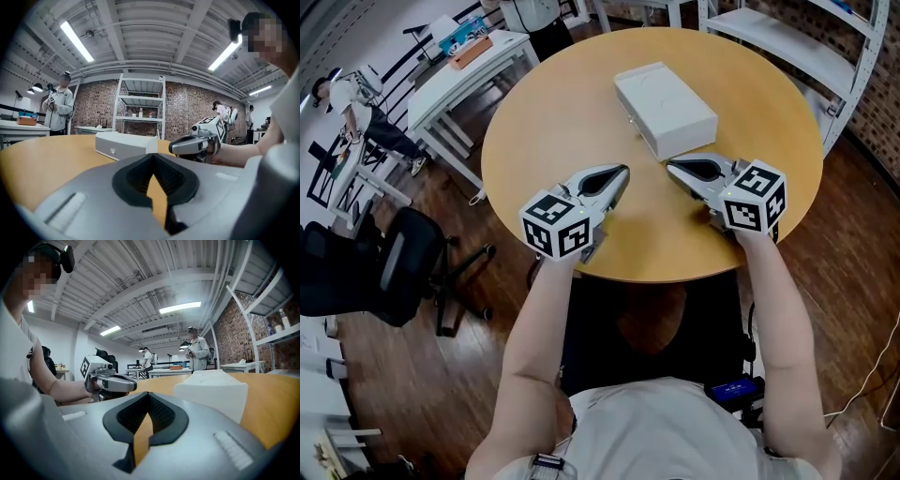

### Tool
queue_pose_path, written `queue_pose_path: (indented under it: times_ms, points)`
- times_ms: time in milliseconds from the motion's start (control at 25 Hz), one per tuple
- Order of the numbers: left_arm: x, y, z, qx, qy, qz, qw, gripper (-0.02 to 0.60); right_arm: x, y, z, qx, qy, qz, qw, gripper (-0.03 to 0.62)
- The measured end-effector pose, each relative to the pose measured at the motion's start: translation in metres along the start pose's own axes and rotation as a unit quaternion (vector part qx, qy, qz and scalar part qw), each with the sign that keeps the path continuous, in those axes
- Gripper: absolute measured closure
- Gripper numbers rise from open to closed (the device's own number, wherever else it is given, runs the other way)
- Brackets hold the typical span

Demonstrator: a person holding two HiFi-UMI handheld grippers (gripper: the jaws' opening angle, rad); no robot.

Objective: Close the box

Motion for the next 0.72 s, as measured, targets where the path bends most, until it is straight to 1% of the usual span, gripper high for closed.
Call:
queue_pose_path:
  times_ms: [720]
  points:
    - [-0.001, -0.0023, -0.0017, 0.003, 0.0, -0.001, 1.0, 0.581, -0.0014, -0.0018, 0.0018, -0.002, -0.001, -0.002, 1.0, 0.593]
Point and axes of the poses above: the fingertips, and each gripper's own axes: x backward along the fingers, z to its right, y out of its underside, the point moved 4 cm from there along x, backward along the fingers, and after that the axes turned 10 degrees about -x, right-handed, at the moved point
